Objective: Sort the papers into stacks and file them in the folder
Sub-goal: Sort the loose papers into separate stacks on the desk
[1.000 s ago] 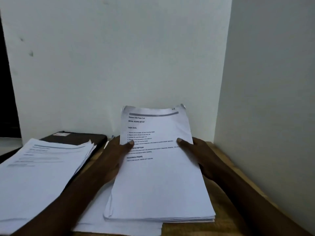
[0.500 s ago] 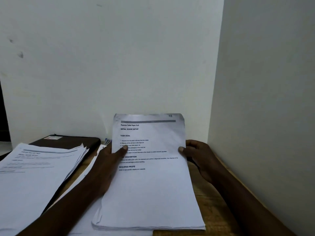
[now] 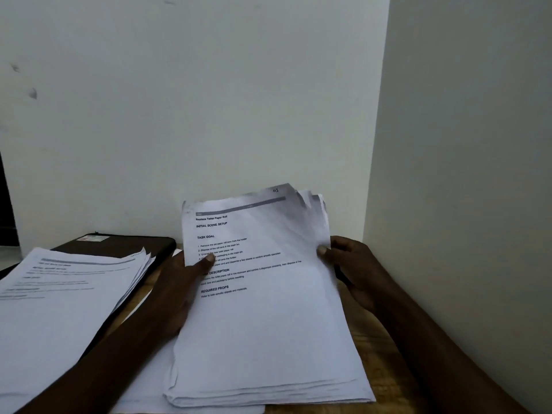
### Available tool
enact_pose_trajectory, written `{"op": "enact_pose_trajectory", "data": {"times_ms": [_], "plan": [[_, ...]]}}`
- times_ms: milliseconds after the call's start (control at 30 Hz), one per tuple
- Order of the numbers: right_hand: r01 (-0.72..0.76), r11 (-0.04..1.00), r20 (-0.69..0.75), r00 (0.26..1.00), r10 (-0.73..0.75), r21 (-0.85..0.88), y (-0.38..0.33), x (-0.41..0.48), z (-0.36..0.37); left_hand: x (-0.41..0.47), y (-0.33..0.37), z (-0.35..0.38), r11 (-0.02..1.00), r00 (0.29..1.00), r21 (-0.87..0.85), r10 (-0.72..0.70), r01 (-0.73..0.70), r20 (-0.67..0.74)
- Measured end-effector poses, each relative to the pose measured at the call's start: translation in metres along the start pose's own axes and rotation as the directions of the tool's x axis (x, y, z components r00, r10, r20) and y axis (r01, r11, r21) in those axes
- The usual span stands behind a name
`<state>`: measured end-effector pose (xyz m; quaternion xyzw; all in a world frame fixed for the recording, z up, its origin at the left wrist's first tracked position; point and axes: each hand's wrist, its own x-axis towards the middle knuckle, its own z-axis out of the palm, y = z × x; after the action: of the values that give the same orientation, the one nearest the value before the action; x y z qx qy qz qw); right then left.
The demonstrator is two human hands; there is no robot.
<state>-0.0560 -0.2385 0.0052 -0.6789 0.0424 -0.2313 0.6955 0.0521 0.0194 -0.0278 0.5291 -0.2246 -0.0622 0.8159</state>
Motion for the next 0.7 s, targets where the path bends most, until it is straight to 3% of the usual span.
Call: {"op": "enact_pose_trajectory", "data": {"times_ms": [133, 433, 700], "plan": [[0.059, 0.998, -0.067, 0.996, -0.058, 0.017, -0.002, -0.007, 0.0, -0.006, 0.002, 0.006, 1.0, 0.998, -0.028, -0.012, 0.014, 0.063], [0.1, 0.995, -0.104, 0.99, -0.096, 0.028, -0.002, -0.011, 0.003, -0.008, 0.005, 0.005, 1.0, 1.0, -0.028, -0.002, 0.002, 0.019], [0.191, 0.975, -0.217, 0.953, -0.212, -0.114, 0.001, -0.008, 0.0, -0.005, 0.006, 0.003, 0.997, 0.999, -0.074, -0.033, 0.035, 0.023]]}}
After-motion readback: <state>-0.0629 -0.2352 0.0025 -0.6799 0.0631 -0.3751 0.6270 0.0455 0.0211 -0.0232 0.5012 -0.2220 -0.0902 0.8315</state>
